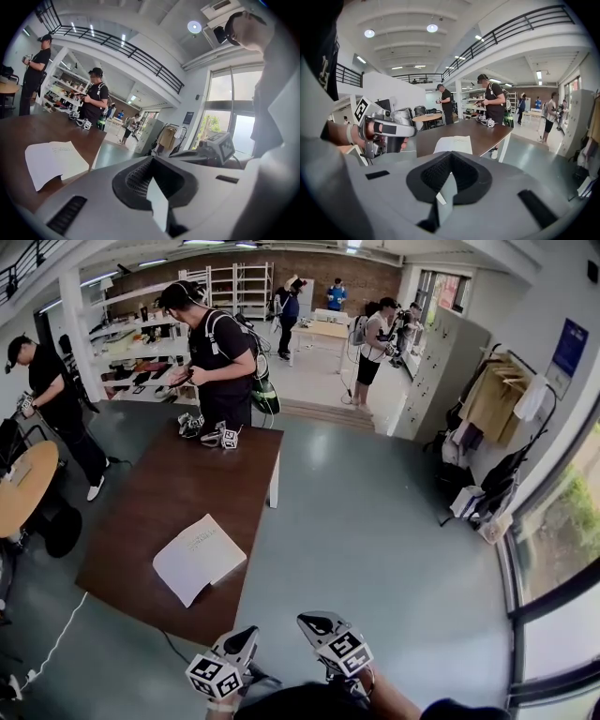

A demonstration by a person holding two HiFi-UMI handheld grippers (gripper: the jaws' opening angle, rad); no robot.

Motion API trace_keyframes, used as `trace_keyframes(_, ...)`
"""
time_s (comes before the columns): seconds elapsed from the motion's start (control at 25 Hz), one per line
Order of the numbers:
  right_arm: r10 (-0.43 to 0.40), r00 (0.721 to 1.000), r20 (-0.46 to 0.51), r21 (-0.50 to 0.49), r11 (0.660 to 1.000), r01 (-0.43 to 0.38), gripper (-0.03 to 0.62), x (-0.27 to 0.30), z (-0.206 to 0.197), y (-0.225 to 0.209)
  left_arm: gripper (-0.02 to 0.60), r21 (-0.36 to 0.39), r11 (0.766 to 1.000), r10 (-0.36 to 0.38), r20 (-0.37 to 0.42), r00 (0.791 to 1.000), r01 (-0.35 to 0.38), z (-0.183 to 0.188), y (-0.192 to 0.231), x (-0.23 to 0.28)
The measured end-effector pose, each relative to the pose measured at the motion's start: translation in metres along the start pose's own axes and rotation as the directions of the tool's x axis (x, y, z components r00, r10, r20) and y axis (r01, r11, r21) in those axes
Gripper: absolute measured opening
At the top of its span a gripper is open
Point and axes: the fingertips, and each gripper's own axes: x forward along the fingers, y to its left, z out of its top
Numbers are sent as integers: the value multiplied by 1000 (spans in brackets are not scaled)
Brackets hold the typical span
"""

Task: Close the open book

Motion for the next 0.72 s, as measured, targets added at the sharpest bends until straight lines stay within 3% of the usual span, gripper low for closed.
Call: trace_keyframes(0.72,56,997,-47,-95,994,-60,-13,82,47,42,3,-61,994,94,68,993,-90,30,100,-53)
